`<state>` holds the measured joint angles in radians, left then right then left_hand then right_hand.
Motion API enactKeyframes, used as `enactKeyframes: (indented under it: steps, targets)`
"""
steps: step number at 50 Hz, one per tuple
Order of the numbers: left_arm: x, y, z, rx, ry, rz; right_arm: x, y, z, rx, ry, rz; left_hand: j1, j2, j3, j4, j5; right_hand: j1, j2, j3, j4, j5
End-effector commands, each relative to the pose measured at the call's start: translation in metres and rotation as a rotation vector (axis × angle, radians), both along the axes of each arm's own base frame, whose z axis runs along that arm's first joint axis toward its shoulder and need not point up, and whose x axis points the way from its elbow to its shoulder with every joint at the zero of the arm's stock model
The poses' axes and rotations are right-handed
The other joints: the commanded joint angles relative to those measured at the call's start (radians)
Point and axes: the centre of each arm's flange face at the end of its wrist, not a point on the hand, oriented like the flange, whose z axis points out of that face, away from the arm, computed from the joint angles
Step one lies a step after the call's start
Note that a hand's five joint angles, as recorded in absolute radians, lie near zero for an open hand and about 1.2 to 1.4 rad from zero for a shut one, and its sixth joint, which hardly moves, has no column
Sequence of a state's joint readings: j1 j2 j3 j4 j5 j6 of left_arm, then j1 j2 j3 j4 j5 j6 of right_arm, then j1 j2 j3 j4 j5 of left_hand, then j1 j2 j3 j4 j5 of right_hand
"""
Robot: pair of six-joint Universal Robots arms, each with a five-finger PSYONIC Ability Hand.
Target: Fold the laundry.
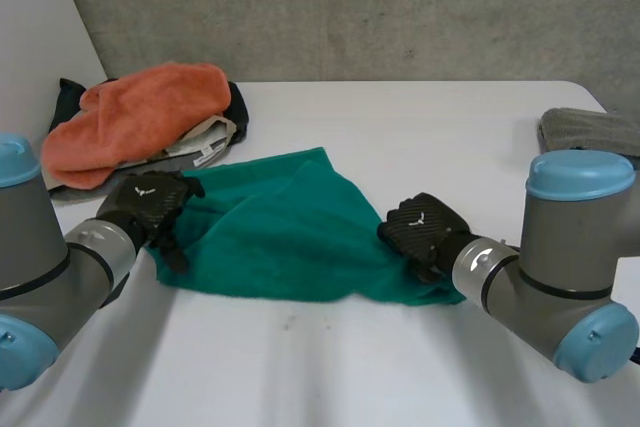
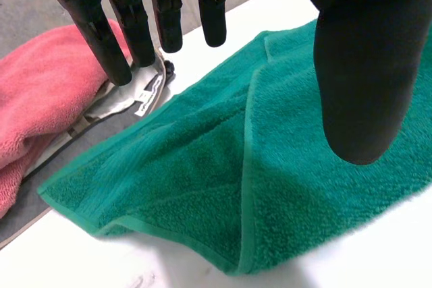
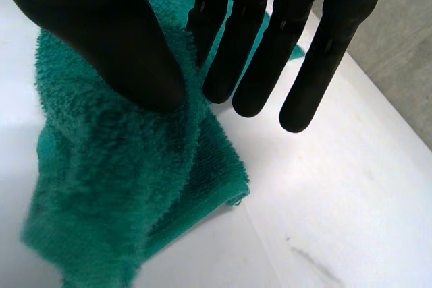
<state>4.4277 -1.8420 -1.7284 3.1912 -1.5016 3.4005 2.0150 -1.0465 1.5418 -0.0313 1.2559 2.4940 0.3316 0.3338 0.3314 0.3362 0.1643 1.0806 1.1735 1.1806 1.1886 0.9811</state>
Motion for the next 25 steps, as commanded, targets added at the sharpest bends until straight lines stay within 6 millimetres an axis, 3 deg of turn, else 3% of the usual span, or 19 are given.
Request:
enactKeyframes:
  steps: [1, 3, 4, 8, 12, 16, 17, 18, 19, 20, 25]
  targets:
    - [0.0, -0.001, 0.007, -0.022, 0.017, 0.005, -0.035, 0.004, 0.044, 0.017, 0.02, -0.075, 0.061, 0.059, 0.061, 0.056, 0.054, 0.316, 0.223, 0.216, 0.208, 0.241]
    - [0.002, -0.002, 0.009, -0.029, 0.02, 0.01, -0.059, -0.003, 0.057, 0.015, 0.043, -0.134, 0.061, 0.059, 0.061, 0.056, 0.054, 0.316, 0.223, 0.216, 0.208, 0.241]
    - [0.003, -0.005, 0.011, -0.038, 0.022, 0.016, -0.082, -0.007, 0.065, 0.026, 0.09, -0.181, 0.061, 0.059, 0.061, 0.056, 0.054, 0.316, 0.223, 0.216, 0.208, 0.241]
    - [0.003, -0.007, 0.013, -0.046, 0.026, 0.018, -0.126, -0.002, 0.068, 0.108, 0.277, -0.195, 0.055, 0.053, 0.055, 0.051, 0.048, 0.316, 0.223, 0.216, 0.208, 0.241]
    - [0.0, -0.006, 0.014, -0.057, 0.028, 0.006, -0.152, 0.008, 0.073, 0.177, 0.426, -0.143, 0.052, 0.05, 0.052, 0.048, 0.045, 0.316, 0.223, 0.216, 0.208, 0.241]
    - [-0.004, -0.004, 0.013, -0.06, 0.038, -0.026, -0.171, -0.001, 0.076, 0.171, 0.436, -0.183, 0.052, 0.05, 0.052, 0.048, 0.045, 0.316, 0.223, 0.216, 0.208, 0.241]
    - [-0.006, -0.003, 0.012, -0.059, 0.041, -0.036, -0.17, -0.002, 0.077, 0.166, 0.424, -0.183, 0.052, 0.05, 0.052, 0.048, 0.045, 0.316, 0.223, 0.216, 0.208, 0.241]
    - [-0.007, -0.003, 0.013, -0.059, 0.045, -0.046, -0.168, -0.001, 0.077, 0.164, 0.413, -0.178, 0.052, 0.05, 0.052, 0.048, 0.045, 0.081, -0.012, -0.019, -0.027, 0.006]
    - [-0.009, -0.002, 0.013, -0.059, 0.047, -0.055, -0.159, 0.001, 0.077, 0.153, 0.382, -0.149, 0.052, 0.05, 0.052, 0.048, 0.045, -0.677, -0.77, -0.777, -0.785, -0.752]
    - [-0.012, 0.0, 0.012, -0.055, 0.053, -0.075, -0.153, 0.002, 0.078, 0.141, 0.362, -0.134, 0.052, 0.05, 0.052, 0.048, 0.045, -0.906, -0.999, -1.006, -1.014, -0.981]
    - [-0.023, 0.01, 0.009, -0.042, 0.055, -0.128, -0.129, -0.011, 0.087, 0.011, 0.226, -0.115, 0.055, 0.053, 0.055, 0.051, 0.048, -0.906, -0.999, -1.006, -1.014, -0.981]
